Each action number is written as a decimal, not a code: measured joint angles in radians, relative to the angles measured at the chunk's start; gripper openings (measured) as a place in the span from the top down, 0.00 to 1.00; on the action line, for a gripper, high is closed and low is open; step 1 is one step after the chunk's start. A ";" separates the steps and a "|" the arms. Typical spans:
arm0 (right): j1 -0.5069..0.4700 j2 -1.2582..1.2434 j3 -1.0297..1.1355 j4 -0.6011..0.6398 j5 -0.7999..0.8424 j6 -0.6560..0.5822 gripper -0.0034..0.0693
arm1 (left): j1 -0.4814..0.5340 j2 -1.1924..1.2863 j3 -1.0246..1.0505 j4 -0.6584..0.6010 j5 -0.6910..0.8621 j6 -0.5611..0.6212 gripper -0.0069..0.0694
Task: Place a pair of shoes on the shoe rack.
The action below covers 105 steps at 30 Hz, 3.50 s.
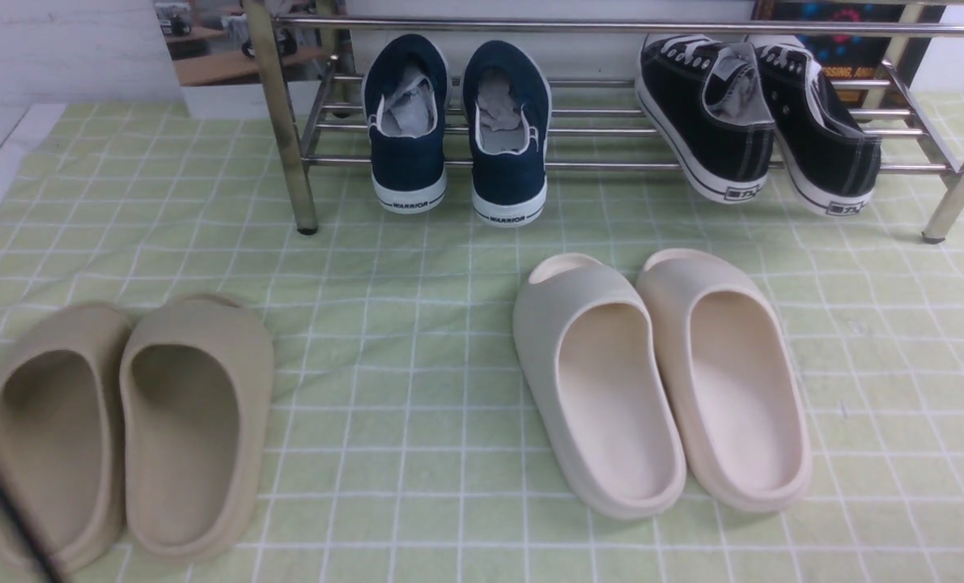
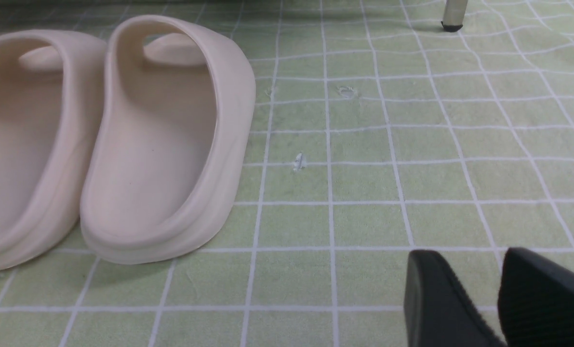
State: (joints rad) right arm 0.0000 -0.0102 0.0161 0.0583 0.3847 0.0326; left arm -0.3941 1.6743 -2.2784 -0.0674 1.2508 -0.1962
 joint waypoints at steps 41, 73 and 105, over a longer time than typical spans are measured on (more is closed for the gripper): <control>0.000 0.000 0.000 0.000 0.000 0.000 0.62 | 0.060 -1.533 2.172 -0.179 -1.157 0.376 0.93; 0.000 0.000 0.000 0.000 0.000 0.000 0.62 | 0.306 -1.684 2.309 -0.009 -0.849 0.142 0.93; 0.000 0.000 0.000 0.000 0.000 0.000 0.62 | 0.306 -1.684 2.309 -0.018 -0.867 0.196 0.93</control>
State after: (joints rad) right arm 0.0000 -0.0102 0.0161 0.0583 0.3847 0.0326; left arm -0.0885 -0.0100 0.0310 -0.0854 0.3835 0.0000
